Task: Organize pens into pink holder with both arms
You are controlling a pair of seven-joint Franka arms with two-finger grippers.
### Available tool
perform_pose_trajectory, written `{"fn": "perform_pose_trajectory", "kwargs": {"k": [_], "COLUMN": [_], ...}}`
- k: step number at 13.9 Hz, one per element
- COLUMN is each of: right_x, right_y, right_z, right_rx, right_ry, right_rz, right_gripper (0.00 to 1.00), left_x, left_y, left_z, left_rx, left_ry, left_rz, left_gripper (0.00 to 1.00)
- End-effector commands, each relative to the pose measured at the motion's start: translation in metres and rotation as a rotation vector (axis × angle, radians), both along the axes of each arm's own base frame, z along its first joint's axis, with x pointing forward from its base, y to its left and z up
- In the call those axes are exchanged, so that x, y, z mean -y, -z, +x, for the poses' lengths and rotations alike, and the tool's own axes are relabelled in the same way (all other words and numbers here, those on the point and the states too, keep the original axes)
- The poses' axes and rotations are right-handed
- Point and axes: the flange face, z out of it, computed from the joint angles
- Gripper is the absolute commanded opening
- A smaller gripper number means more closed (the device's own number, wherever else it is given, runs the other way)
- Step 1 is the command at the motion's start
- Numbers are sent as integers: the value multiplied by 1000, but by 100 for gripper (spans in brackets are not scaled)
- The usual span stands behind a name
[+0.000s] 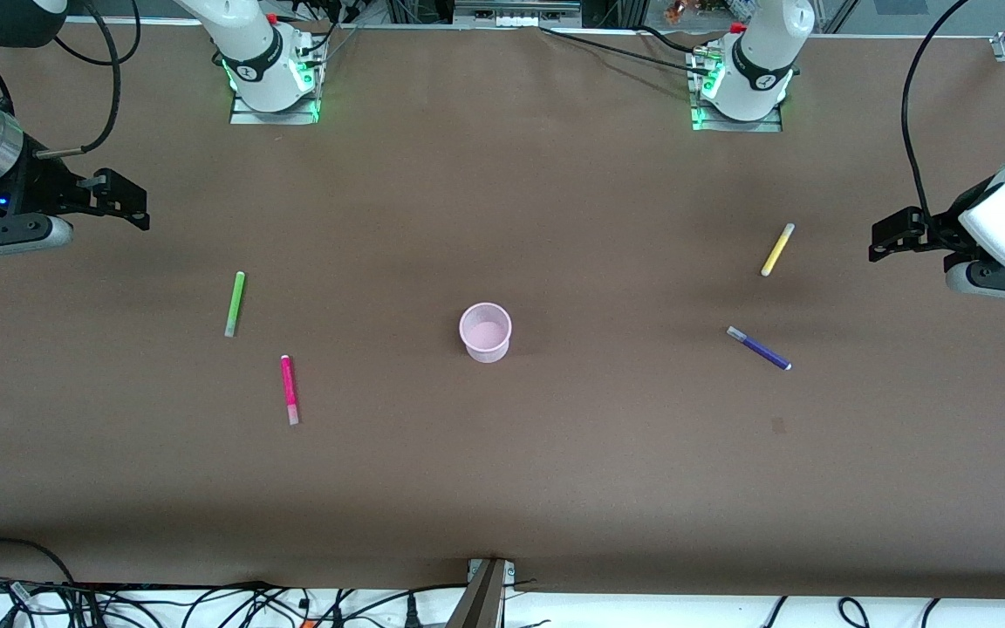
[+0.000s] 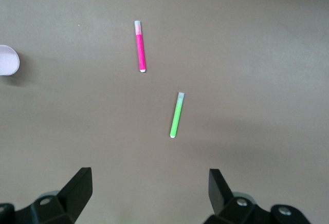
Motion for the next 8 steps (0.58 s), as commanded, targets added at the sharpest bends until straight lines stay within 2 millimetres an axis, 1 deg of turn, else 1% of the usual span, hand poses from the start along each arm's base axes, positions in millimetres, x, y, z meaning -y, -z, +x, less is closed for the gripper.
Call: {"fn": "perform_pose_trajectory", "kwargs": {"k": [1, 3, 4, 5, 6, 8], "right_x": [1, 0, 4, 3, -2, -4], "right_y": [-3, -1, 4, -1, -4, -3], "right_z": [-5, -5, -15, -13, -12, -11], "right_rx": [15, 37, 42, 50, 56, 55], "right_ry": [9, 9, 53, 57, 55, 52], "right_rz": [-12, -17, -13, -10, -14, -14], "right_gripper": [100, 100, 100, 100, 100, 100], "left_x": [3, 0, -1, -1, -2, -9], "left_y": [-6, -10, -9, -7, -4, 8], "left_z": [2, 2, 2, 3, 3, 6], "left_rx": [-2, 6, 4, 0, -5, -28], "left_ry": [4, -2, -2, -4, -4, -14], "left_rz": [-15, -16, -16, -16, -14, -6], "left_gripper": [100, 100, 100, 100, 100, 100]}}
